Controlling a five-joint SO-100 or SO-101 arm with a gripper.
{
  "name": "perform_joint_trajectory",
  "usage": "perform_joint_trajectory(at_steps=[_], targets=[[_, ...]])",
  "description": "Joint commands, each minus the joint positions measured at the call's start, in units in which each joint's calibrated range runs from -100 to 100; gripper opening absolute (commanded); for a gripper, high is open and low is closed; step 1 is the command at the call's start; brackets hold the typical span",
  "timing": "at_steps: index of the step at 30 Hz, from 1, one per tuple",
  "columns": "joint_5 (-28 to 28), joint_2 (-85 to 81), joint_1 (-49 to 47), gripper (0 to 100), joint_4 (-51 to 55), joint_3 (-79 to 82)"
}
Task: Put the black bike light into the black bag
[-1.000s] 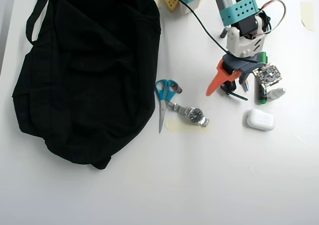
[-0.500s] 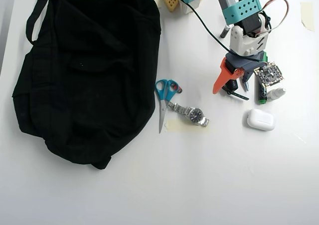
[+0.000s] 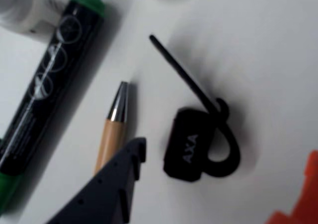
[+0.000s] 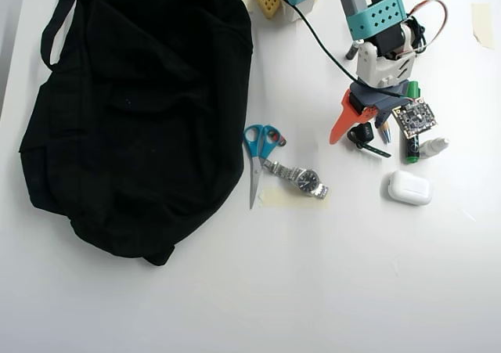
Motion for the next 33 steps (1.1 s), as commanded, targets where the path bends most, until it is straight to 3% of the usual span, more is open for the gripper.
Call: perform_joint_trajectory(at_steps=[1,27,30,33], targets=[[-0.14,0.71,0.57,40,-2.18,-0.12],[-1.09,4.03,1.32,39,-1.58,-3.36],[-1.09,4.03,1.32,33,-1.58,-3.36],[-1.09,4.03,1.32,20,-1.58,-3.27]])
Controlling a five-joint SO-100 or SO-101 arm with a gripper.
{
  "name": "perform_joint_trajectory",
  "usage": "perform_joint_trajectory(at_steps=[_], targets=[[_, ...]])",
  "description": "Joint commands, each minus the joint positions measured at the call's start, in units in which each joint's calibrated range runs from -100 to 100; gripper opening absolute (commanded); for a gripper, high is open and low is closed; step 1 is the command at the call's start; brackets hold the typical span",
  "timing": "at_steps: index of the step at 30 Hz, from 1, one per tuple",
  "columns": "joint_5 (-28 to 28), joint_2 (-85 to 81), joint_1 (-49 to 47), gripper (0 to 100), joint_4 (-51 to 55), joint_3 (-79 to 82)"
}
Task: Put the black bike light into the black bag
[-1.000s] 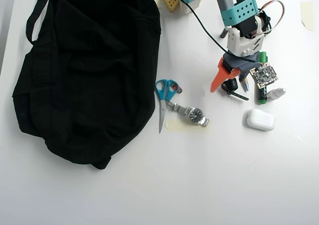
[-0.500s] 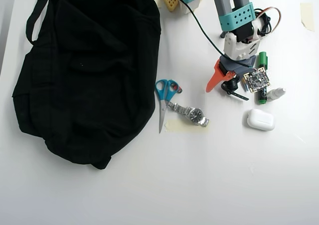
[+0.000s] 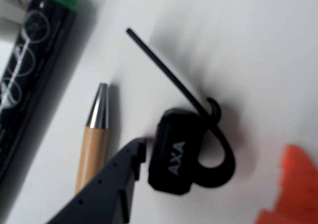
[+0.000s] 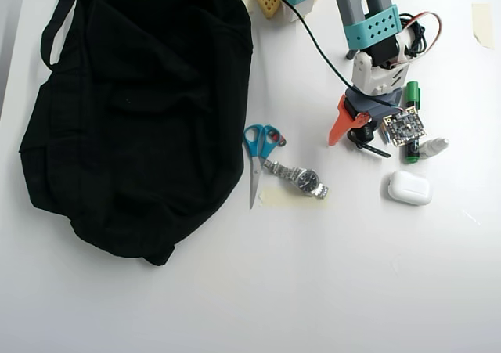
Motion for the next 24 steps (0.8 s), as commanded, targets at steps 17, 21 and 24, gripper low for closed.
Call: perform_joint_trajectory(at_steps=[17,21,24], targets=[[-0.16,-4.29,0.89,2,4.70,-3.23],[0.42,-11.68,3.21,2,15.38,-6.11],[1.00,-17.98,5.46,2,21.32,-8.53]])
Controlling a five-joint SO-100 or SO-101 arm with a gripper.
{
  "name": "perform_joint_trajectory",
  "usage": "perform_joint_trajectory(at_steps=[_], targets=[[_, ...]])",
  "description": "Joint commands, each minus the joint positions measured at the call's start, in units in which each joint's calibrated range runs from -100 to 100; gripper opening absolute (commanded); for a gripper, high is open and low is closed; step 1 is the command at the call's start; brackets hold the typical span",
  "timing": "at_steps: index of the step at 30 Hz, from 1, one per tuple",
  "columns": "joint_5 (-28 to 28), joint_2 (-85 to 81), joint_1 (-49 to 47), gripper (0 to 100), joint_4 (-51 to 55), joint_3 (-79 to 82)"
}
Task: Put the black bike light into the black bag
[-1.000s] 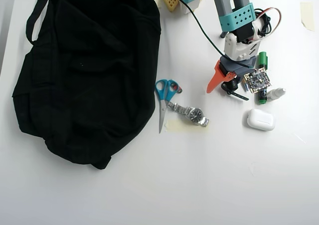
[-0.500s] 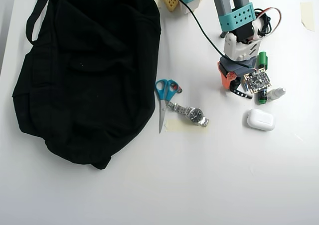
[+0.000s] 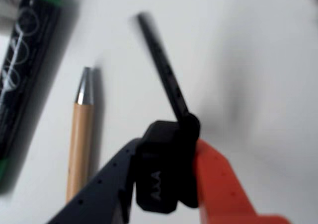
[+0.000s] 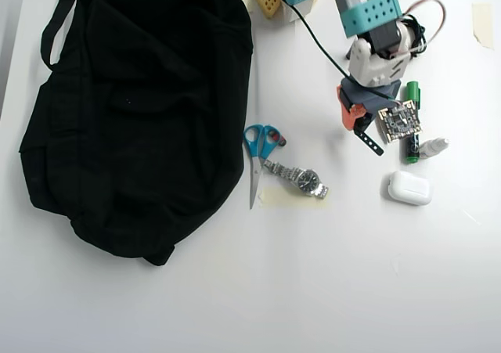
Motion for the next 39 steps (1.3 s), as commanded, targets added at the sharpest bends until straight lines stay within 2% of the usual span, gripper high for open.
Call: perform_joint_trajectory(at_steps=[1,13,22,27,35,39], targets=[[1.85,-11.13,3.12,2,7.27,-5.40],[2.90,-38.44,14.94,2,15.20,-6.21],[4.10,-41.67,31.32,3,16.83,-5.49],[6.09,-41.34,41.86,3,9.42,-1.63],[6.04,-40.01,53.61,2,-12.11,12.03],[5.62,-29.06,57.50,2,-17.88,11.58]])
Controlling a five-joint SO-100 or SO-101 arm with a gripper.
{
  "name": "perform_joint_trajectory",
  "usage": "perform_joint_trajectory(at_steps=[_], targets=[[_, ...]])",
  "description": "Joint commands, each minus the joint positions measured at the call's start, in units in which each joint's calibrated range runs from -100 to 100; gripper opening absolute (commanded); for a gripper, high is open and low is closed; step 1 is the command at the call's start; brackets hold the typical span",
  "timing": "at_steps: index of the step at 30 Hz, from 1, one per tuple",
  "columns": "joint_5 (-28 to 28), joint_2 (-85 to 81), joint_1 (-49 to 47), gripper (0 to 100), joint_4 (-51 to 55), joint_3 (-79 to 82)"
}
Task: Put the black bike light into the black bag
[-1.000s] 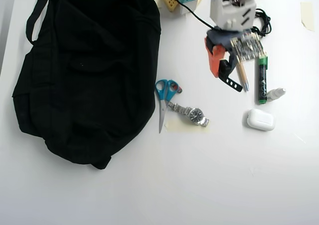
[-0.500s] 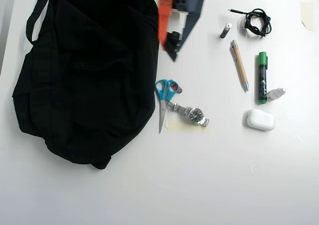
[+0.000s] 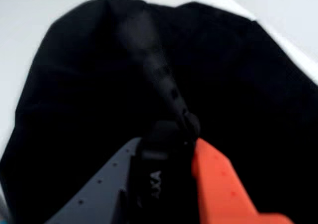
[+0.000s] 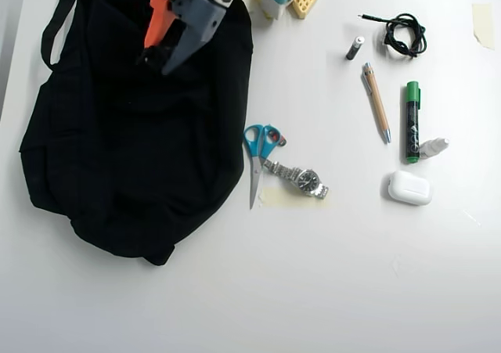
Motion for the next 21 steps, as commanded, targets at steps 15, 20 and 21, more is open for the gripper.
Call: perform_joint_trajectory(at_steps=[15,20,21], targets=[[-0.66,38.42,4.32,44,6.01,-25.30],[-2.76,7.79,-9.22,25,38.39,-32.39],[-3.29,1.65,-12.81,17,38.57,-30.33]])
